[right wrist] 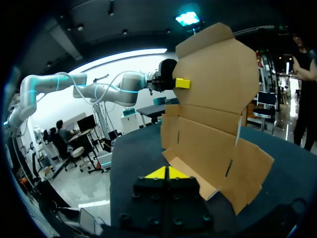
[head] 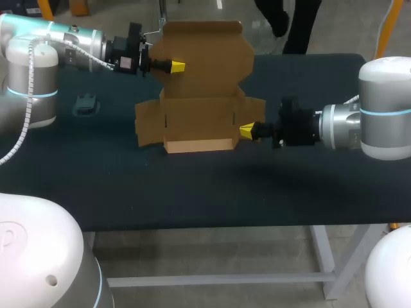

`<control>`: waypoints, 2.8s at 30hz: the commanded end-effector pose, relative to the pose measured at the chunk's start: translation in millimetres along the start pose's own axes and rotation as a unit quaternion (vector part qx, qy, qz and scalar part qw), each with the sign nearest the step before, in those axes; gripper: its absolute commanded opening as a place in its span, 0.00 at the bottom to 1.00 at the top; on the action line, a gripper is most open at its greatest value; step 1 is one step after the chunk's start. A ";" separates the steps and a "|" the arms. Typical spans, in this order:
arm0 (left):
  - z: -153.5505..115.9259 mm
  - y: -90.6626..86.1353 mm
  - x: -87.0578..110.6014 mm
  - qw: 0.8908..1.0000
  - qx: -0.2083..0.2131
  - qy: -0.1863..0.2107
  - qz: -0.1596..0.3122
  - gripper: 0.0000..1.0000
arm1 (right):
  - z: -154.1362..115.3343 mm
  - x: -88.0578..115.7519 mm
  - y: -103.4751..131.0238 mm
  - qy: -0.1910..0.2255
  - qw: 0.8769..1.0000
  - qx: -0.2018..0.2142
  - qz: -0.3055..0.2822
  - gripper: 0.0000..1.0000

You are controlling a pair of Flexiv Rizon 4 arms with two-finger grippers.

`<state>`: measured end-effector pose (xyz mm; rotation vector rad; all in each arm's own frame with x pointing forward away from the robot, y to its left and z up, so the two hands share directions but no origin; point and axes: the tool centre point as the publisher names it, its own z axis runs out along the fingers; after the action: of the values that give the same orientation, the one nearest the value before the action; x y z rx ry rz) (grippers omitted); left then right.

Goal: Assemble the packaging by folding the flat box into shape, placing the metal phone stand inside, and closing the box properly

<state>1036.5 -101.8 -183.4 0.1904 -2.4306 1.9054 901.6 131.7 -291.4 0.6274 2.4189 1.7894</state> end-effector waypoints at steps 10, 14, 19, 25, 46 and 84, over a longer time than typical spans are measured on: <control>-1.3 0.5 -0.3 1.000 -0.001 0.002 0.000 0.00 | 34.8 3.5 -4.4 -0.022 1.000 0.006 -0.012 0.00; -1.3 0.5 -0.3 1.000 -0.001 0.002 0.000 0.00 | 37.7 6.4 -6.1 -0.029 1.000 0.003 -0.013 0.00; -1.0 3.9 -2.4 1.000 0.005 0.015 0.009 0.00 | 44.0 6.4 -10.3 -0.037 0.999 0.002 -0.012 0.00; -0.7 9.1 -4.8 0.999 0.021 0.027 0.021 0.00 | 54.3 6.0 -16.2 -0.036 0.999 -0.005 -0.010 0.00; -3.6 13.1 -6.9 0.998 0.035 0.037 0.031 0.00 | 94.4 -4.1 -31.2 -0.069 0.997 -0.016 -0.009 0.00; -3.6 13.1 -6.9 0.998 0.035 0.037 0.031 0.00 | 156.2 -47.5 -68.7 -0.148 0.988 0.019 0.030 0.00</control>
<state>1040.8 -96.0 -194.0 0.0541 -2.3576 1.9871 971.5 232.4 -409.6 0.8926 2.2895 1.5656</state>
